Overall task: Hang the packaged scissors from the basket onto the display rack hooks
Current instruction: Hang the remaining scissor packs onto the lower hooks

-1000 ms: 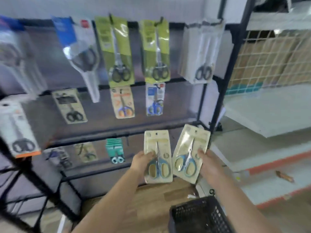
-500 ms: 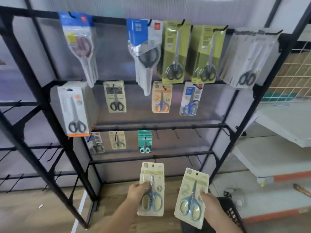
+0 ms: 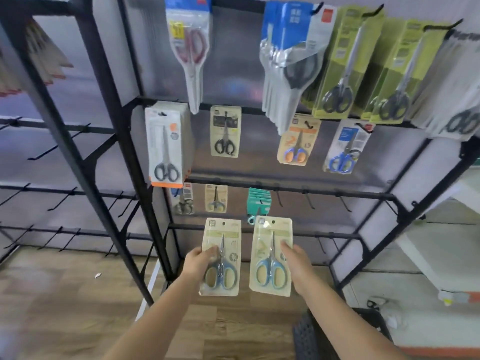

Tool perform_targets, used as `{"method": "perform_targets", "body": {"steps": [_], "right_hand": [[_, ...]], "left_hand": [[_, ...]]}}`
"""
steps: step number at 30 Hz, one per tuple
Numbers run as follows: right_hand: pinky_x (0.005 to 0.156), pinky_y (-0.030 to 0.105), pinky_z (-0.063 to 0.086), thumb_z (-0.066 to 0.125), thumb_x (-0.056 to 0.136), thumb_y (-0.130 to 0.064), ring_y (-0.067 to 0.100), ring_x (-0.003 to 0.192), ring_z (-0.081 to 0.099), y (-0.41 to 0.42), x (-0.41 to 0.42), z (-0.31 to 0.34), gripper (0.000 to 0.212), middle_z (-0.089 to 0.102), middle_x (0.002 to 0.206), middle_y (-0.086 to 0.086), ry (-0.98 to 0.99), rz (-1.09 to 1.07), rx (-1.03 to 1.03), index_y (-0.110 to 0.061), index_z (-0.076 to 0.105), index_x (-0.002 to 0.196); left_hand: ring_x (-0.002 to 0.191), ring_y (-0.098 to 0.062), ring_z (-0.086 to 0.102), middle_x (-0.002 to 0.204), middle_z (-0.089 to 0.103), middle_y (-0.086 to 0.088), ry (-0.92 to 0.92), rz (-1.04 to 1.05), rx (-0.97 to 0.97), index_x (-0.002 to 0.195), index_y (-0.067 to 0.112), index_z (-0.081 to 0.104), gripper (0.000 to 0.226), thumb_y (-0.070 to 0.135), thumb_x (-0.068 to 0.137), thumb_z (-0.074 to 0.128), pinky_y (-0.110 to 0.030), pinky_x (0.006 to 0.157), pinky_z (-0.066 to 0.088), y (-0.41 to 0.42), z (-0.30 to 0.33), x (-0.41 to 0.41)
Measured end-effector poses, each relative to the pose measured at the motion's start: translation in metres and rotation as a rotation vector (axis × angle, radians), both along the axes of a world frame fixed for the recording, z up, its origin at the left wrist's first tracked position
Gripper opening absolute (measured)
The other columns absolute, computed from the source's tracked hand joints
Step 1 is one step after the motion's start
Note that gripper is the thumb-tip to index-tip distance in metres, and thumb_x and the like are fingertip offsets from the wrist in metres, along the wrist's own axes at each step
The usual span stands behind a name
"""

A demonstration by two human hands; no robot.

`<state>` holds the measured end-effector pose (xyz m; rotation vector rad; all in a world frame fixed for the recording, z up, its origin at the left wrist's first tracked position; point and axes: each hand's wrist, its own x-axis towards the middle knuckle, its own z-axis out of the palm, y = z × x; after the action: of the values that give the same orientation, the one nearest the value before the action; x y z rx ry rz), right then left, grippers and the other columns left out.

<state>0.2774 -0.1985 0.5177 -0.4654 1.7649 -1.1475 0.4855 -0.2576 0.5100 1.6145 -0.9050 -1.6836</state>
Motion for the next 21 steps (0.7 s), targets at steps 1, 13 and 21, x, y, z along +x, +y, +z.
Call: {"method": "perform_targets", "body": {"steps": [1,13,21], "right_hand": [[0.066,0.031,0.053,0.046,0.099,-0.030,0.025,0.083,0.066,-0.007,0.007,0.000,0.024,0.068,0.099,0.010,0.000,0.020,-0.001,-0.011,0.059,0.104],[0.093,0.038,0.046,0.049,0.095,-0.040,0.023,0.105,0.057,-0.110,0.046,-0.057,0.035,0.060,0.113,0.004,0.080,0.250,0.103,-0.013,0.055,0.116],[0.096,0.040,0.044,0.048,0.094,-0.043,0.027,0.110,0.056,-0.182,0.057,-0.089,0.044,0.059,0.120,0.007,0.114,0.316,0.134,-0.009,0.054,0.121]], "left_hand": [[0.078,-0.026,0.064,0.093,0.067,-0.013,-0.008,0.021,-0.006,0.103,0.004,0.059,0.020,0.019,0.090,0.061,-0.031,0.061,0.049,-0.003,-0.002,0.008],[0.081,-0.023,0.063,0.091,0.065,-0.008,-0.039,0.258,0.089,0.090,0.015,0.057,0.010,0.023,0.088,0.063,-0.036,0.078,0.048,-0.040,-0.036,0.042],[0.078,-0.022,0.067,0.089,0.068,-0.008,-0.078,0.315,0.134,0.090,0.017,0.059,0.004,0.020,0.091,0.059,-0.031,0.065,0.052,-0.067,-0.053,0.043]]}}
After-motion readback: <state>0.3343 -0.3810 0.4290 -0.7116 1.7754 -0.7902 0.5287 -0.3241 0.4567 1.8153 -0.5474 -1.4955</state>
